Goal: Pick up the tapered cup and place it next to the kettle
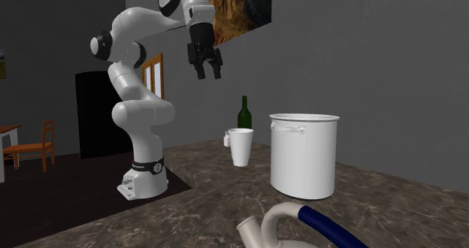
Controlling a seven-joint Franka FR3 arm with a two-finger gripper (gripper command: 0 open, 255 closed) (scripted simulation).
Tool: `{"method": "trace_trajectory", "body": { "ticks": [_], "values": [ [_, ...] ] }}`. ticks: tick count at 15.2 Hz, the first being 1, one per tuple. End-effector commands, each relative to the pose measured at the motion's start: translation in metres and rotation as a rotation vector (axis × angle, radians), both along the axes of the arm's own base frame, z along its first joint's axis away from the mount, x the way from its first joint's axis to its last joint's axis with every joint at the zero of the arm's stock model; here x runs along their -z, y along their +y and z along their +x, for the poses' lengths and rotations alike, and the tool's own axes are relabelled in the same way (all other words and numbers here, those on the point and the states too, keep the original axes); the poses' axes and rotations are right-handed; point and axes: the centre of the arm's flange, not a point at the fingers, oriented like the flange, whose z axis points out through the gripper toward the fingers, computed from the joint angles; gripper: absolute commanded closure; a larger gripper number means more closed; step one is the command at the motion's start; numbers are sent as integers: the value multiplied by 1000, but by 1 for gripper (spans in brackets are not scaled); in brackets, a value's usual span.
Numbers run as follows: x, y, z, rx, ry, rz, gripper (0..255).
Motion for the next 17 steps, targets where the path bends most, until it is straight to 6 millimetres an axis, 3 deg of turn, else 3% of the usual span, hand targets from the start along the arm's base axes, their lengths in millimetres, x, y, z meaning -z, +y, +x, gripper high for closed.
{"method": "trace_trajectory", "body": {
  "ticks": [1,17],
  "values": [
    [0,0,0,0,0,0,0],
    [150,143,-24,46,-1,41,0]
  ]
}}
